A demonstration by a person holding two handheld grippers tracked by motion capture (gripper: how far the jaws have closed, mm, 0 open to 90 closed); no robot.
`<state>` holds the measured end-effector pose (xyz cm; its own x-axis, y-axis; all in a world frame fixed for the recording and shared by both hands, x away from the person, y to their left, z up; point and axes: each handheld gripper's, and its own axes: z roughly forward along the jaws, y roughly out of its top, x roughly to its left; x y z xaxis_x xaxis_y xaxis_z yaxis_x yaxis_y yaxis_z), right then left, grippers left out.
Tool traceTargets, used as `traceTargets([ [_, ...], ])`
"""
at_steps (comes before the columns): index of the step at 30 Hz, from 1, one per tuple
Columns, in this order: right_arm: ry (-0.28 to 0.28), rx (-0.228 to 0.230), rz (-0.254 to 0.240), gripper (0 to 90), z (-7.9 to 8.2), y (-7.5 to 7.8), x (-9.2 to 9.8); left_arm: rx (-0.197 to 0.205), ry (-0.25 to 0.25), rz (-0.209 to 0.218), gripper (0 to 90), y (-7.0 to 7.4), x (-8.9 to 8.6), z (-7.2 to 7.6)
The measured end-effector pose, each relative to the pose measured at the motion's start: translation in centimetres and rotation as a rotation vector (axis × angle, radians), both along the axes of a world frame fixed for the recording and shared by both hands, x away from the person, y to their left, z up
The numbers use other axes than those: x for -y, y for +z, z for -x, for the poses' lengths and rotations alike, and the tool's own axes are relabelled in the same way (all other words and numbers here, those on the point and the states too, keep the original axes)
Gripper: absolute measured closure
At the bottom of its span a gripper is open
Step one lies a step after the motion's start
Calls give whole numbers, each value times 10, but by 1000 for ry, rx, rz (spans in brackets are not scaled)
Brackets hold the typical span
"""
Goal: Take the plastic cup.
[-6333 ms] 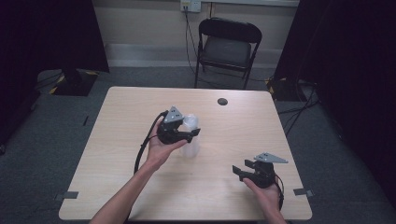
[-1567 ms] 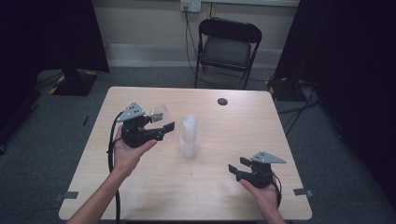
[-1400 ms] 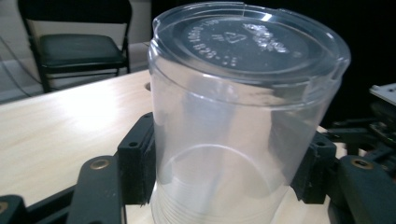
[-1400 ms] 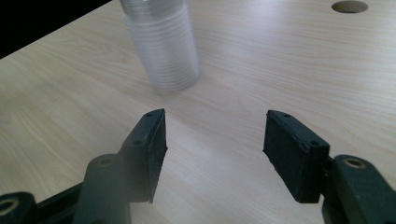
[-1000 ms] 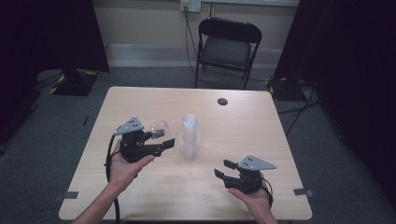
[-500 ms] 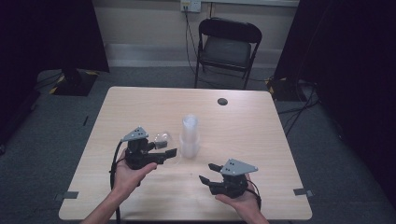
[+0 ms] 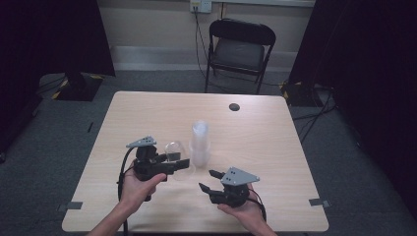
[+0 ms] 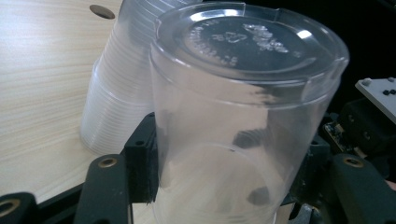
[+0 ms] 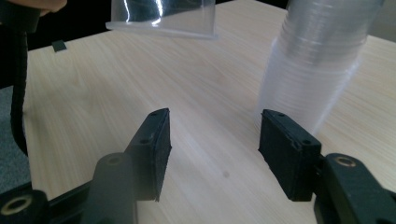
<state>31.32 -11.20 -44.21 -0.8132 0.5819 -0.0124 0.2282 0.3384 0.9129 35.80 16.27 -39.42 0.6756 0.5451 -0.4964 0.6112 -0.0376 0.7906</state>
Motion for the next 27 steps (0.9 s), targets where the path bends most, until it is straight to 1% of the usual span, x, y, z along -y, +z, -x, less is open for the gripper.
traceTargets([
  [1,2,15,0,464,0,0,-2,-11,5,5,411,-1,1,0],
  [2,2,15,0,464,0,0,-2,-19,3,8,411,-1,0,0],
  [3,4,33,-8,480,0,0,-6,-27,-1,9,417,-2,1,-1],
  [4,7,42,-9,495,0,1,-8,-54,-5,28,417,-4,1,-1],
  [5,7,42,-9,495,0,1,-8,-54,-5,28,418,-4,1,-1],
  [6,8,58,-6,500,0,1,-9,-66,-9,35,418,-6,2,-1],
  [7,9,67,-3,511,0,3,-11,-74,-9,33,418,-7,2,-2],
  [8,13,75,-9,530,-1,4,-14,-71,-5,21,418,-8,2,-2],
  [9,13,75,-9,530,-1,4,-14,-76,0,23,418,-9,2,-3],
  [10,14,88,0,536,-2,6,-15,-85,-2,33,419,-11,1,-4],
  [11,11,89,6,546,-3,7,-19,-102,-1,42,425,-12,0,-5],
  [12,11,89,6,546,-3,7,-19,-108,-2,43,425,-13,-1,-6],
  [13,7,106,13,556,-4,8,-22,-114,-1,54,429,-14,-2,-6],
  [15,12,113,12,561,-5,8,-24,-134,-9,80,430,-15,-3,-8],
  [16,12,130,11,581,-6,8,-27,-145,-10,94,430,-15,-4,-8],
  [17,12,130,11,581,-6,8,-27,-145,-10,94,430,-15,-4,-8],
  [18,13,137,11,583,-6,8,-29,-149,-15,103,430,-14,-4,-7],
  [19,10,154,5,594,-7,7,-31,-155,-19,116,430,-13,-3,-7],
  [20,10,154,5,594,-7,7,-31,-155,-19,116,430,-13,-3,-7],
  [21,7,175,3,614,-6,7,-32,-152,-21,117,430,-12,-3,-6],
  [22,7,175,3,614,-6,7,-32,-152,-26,118,430,-11,-2,-6],
  [24,10,206,-16,631,-5,8,-32,-158,-36,133,430,-10,1,-4],
  [26,3,224,-32,642,-4,9,-31,-171,-43,153,430,-10,2,-4],
  [27,1,231,-32,644,-3,9,-30,-175,-46,160,430,-10,3,-4],
])
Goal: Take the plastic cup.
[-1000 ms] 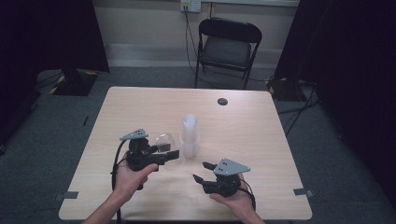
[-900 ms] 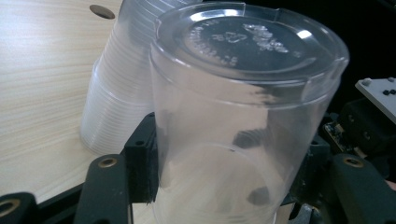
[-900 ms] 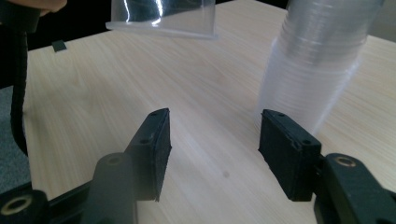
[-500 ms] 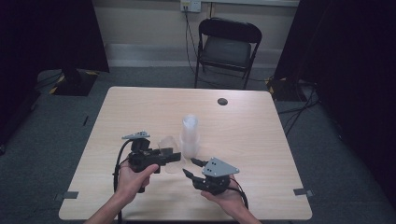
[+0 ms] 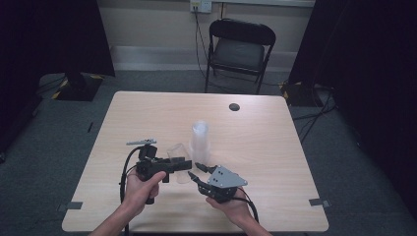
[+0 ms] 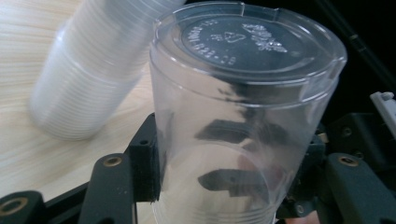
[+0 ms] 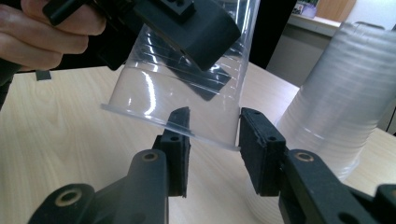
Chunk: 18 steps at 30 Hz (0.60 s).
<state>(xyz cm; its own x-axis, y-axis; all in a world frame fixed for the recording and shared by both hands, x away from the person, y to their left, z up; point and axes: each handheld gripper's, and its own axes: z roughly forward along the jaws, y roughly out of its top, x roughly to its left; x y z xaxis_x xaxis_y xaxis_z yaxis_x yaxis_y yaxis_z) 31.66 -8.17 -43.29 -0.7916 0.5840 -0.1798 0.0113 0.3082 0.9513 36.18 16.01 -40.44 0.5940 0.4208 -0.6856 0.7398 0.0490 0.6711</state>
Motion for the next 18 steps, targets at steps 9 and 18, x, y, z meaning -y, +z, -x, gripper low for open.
traceTargets([
  [9,-25,39,-45,667,0,1,5,-13,-20,27,436,3,8,4],
  [18,-27,68,-55,674,1,2,2,2,-21,30,433,7,15,9],
])
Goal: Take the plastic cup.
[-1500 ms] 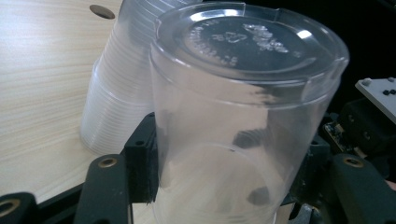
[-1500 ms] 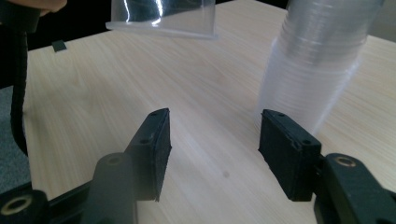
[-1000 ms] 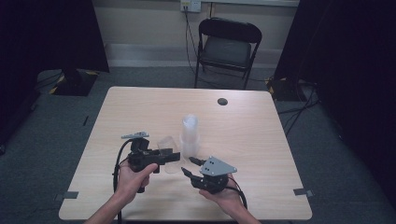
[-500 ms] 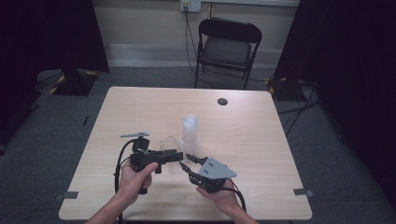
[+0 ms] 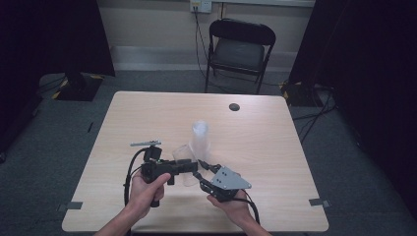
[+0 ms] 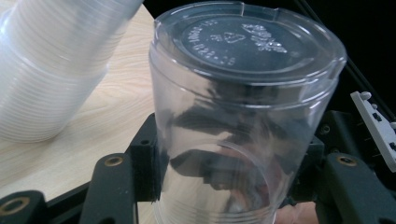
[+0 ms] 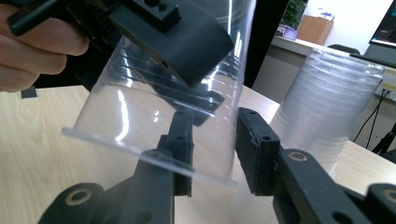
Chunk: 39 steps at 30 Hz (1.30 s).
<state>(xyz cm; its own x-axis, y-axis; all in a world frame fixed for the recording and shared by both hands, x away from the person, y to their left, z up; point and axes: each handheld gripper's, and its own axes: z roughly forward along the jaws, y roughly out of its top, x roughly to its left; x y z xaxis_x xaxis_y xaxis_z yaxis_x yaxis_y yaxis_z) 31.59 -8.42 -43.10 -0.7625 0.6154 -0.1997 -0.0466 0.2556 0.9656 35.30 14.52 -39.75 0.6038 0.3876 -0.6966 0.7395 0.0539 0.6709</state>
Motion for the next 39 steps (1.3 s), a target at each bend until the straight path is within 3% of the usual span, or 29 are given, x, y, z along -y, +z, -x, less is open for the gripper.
traceTargets([
  [9,-7,41,-37,685,2,4,-1,-33,15,40,432,1,-1,0],
  [17,-10,35,-17,682,0,4,1,-37,25,38,430,1,1,-1],
  [23,-15,50,-35,704,0,6,3,-44,6,60,426,-4,0,-3],
  [32,-30,67,-40,769,0,9,4,-45,-24,60,408,-5,7,-1],
  [39,-25,62,-40,823,0,9,6,-20,-21,51,349,-6,6,-1],
])
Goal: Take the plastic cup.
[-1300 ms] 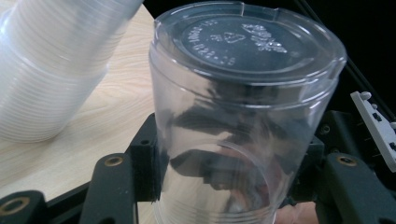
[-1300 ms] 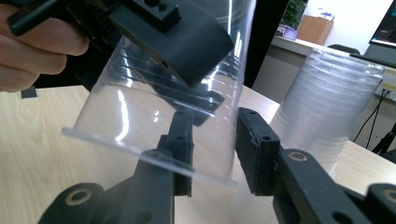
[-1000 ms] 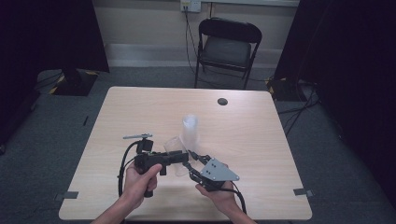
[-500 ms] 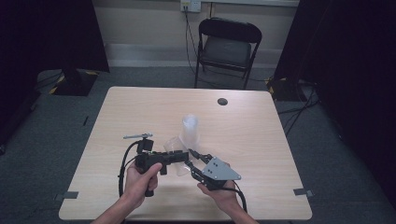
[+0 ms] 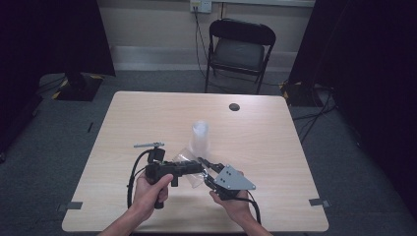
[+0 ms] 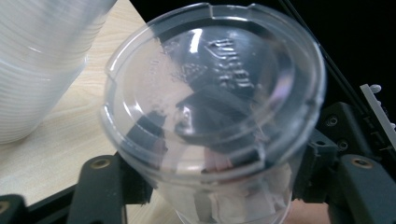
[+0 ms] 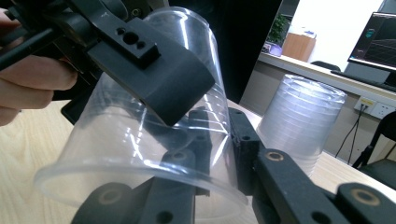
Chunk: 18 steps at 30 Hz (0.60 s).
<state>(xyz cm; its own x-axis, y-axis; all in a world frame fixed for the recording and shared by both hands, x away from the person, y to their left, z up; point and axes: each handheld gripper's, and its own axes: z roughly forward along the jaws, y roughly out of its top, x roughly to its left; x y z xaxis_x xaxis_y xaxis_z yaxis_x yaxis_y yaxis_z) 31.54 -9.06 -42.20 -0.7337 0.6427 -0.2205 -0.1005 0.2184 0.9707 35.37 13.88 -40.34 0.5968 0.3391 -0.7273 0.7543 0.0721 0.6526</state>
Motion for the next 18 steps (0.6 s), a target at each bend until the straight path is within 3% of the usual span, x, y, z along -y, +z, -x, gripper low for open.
traceTargets([
  [11,1,11,-5,858,2,1,2,29,-19,4,240,0,0,0],
  [18,-15,-4,-13,865,1,2,4,52,-36,-18,209,1,2,2],
])
